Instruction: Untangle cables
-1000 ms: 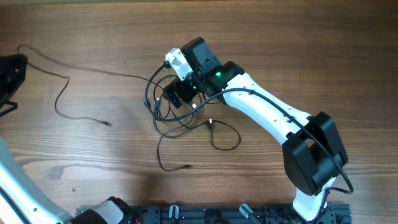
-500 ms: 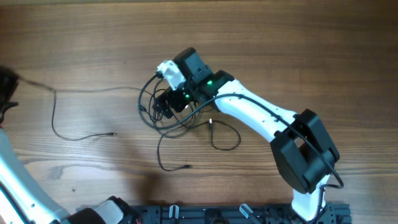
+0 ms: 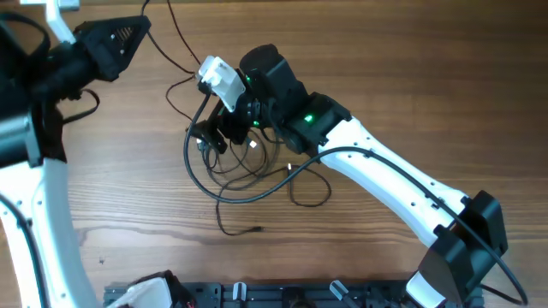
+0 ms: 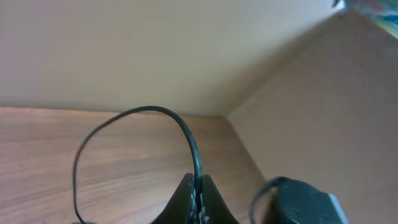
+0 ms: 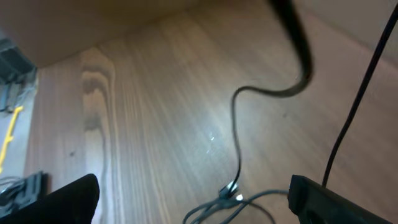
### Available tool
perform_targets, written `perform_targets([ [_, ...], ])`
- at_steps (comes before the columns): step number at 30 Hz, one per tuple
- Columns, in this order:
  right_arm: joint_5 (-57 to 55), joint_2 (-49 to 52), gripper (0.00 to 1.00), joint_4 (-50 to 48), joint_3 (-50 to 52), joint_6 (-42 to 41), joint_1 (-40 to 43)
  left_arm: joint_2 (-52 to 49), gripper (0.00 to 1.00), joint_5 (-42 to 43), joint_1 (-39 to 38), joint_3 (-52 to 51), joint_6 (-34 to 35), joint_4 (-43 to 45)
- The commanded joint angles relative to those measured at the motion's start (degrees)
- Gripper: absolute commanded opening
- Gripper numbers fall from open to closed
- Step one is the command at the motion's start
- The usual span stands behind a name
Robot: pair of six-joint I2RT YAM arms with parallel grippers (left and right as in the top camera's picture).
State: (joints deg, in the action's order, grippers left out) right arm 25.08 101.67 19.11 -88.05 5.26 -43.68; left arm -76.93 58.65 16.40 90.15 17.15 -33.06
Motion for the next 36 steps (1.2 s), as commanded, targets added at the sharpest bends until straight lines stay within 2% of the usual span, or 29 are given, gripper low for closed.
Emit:
perform_targets([
  [1,-5.53,-1.18,1.00,-3.74,-1.20,0.48,0.24,6.32,0.04,2.03,-0.07,0.31,3.19,0.24],
  [4,-12.94,-1.18,1.00,-10.84,-1.20,-4.15,0.24,10.43,0.04,1.99,-0.07,0.28,4.37,0.07],
  [10,-13.29,-1.16,0.99,-23.02,-1.20,-10.51,0.24,12.85,0.04,2.01,-0.07,0.28,4.37,-3.72],
  [11,-13.27,-1.16,0.90,-24.41,-1.20,-11.80,0.24,12.85,0.04,2.03,-0.07,0.28,4.37,-4.57],
  [12,-12.83,-1.16,0.75,-25.68,-1.20,-12.66,0.24,12.85,0.04,2.08,-0.07,0.28,4.37,-5.22],
  [13,-12.63,-1.16,0.68,-26.05,-1.20,-13.49,0.24,12.87,0.04,2.49,-0.07,0.28,4.37,-5.33],
  [14,-12.66,-1.14,0.66,-26.38,-1.20,-14.56,0.24,12.87,0.04,3.34,-0.07,0.28,4.37,-5.31],
  [15,-12.66,-0.87,0.69,-26.86,-1.20,-15.65,0.24,12.87,0.04,3.91,-0.07,0.28,4.37,-5.31],
  [16,-12.61,-0.61,0.81,-27.26,-1.20,-16.44,0.24,12.87,0.04,4.07,-0.07,0.28,4.37,-5.33],
  [17,-12.66,-0.28,0.86,-27.47,-1.20,-17.35,0.24,12.87,0.04,4.44,-0.07,0.28,4.39,-5.31],
  [18,-12.61,0.13,0.89,-27.76,-1.20,-17.81,0.24,12.87,0.04,4.96,-0.07,0.28,4.37,-5.31],
  [20,-12.22,0.50,0.86,-28.33,-1.20,-18.95,0.17,12.92,0.04,5.05,-0.07,0.28,4.42,-5.33],
  [21,-11.47,0.74,0.69,-28.98,-1.20,-18.95,0.17,13.20,0.04,5.46,-0.07,0.28,4.61,-5.31],
  [22,-11.26,0.90,0.59,-29.40,-1.20,-18.97,0.17,13.38,0.04,5.46,-0.07,0.28,4.61,-5.33],
  [24,-10.49,1.11,0.20,-29.99,-1.20,-18.95,0.13,13.79,0.04,5.44,-0.07,0.28,4.59,-5.31],
  [25,-10.45,1.11,0.05,-29.81,-1.20,-19.37,0.13,14.12,0.04,5.40,-0.07,0.28,4.57,-5.31],
  [32,-10.49,0.94,0.04,-24.83,-1.20,-20.33,1.90,14.03,0.05,4.48,-0.04,0.28,4.31,-5.31],
  [33,-10.43,0.55,0.04,-23.15,-1.20,-20.48,2.69,14.03,0.07,4.28,-0.04,0.28,4.31,-5.31],
  [34,-10.49,-0.15,0.04,-20.55,-1.20,-20.46,3.72,14.01,0.24,3.39,-0.04,0.28,4.26,-5.33],
  [35,-10.51,-0.87,0.04,-18.10,-1.20,-20.48,5.11,13.97,0.49,0.63,-0.04,0.28,4.11,-5.33],
  [36,-10.51,-1.36,0.04,-16.65,-1.20,-20.48,6.36,13.92,0.67,-1.55,-0.04,0.28,4.09,-5.35],
])
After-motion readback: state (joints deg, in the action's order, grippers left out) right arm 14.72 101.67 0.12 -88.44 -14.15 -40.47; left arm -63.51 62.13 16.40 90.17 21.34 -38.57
